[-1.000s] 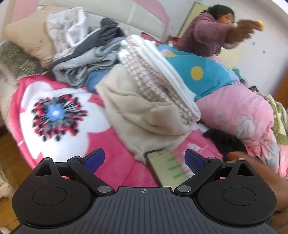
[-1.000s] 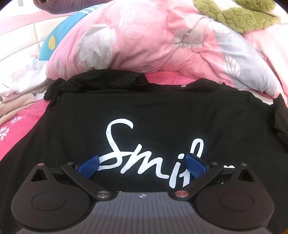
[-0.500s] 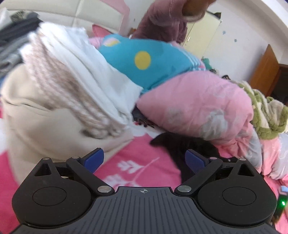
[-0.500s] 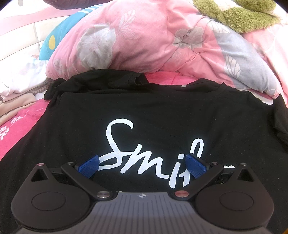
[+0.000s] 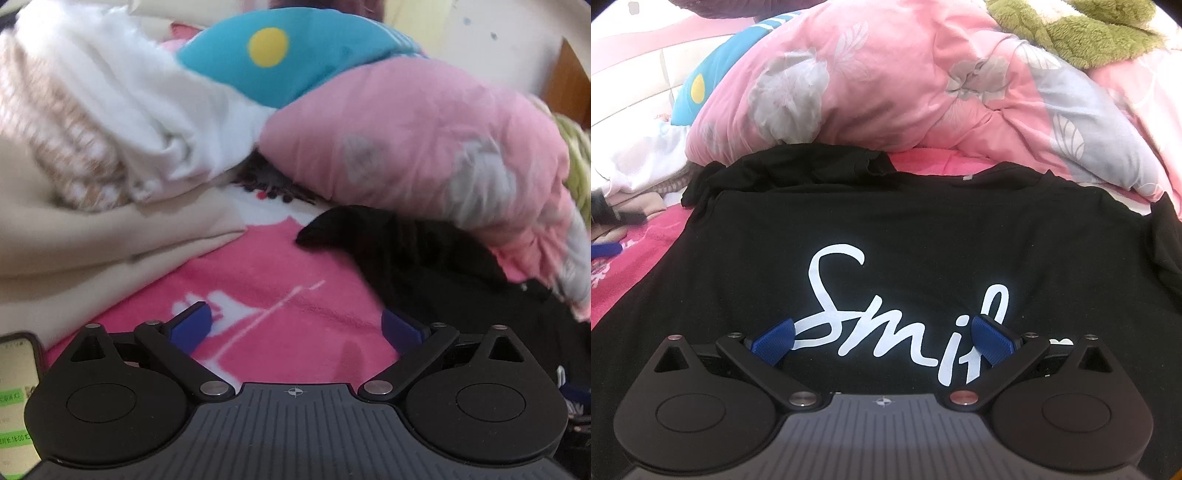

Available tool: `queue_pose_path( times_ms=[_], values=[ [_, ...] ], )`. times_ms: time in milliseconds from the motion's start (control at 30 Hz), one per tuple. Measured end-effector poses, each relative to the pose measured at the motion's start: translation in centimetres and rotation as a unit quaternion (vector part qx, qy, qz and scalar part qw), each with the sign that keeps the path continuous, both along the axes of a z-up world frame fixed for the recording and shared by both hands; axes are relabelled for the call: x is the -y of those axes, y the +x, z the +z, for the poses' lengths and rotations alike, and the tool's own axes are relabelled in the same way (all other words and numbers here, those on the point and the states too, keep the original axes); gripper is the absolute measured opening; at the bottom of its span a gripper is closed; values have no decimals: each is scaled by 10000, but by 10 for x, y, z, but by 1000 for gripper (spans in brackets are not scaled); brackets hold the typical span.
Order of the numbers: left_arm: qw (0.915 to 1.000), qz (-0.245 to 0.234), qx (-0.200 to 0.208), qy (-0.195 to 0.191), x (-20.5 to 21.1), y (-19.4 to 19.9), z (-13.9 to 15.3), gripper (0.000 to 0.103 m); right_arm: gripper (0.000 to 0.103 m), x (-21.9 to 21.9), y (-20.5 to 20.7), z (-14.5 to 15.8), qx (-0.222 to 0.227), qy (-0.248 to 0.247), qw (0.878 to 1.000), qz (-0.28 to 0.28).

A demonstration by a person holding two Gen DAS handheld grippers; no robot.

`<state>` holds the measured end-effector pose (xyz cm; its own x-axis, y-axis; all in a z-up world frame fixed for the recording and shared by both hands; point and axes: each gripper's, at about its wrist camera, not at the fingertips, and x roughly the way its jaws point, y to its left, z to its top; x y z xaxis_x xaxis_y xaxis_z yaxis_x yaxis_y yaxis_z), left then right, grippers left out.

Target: Fold clothes

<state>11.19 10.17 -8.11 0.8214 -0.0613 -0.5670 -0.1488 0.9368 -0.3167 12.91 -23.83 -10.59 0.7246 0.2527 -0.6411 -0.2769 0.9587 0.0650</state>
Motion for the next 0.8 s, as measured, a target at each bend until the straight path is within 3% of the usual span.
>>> queue_pose_path(
  times_ms=[200,400,800],
  values=[
    [9990,-236,-222,324,18,1,-13,101,103,-6,0,0,26,-167,9999,-13],
    [9982,-297,-501,159,15,9,-8,101,103,-1,0,0,25,-23,10000,-7],
    [9981,-273,-557,-60,2,29,-6,101,103,-1,-1,0,71,-22,10000,-20]
  ],
)
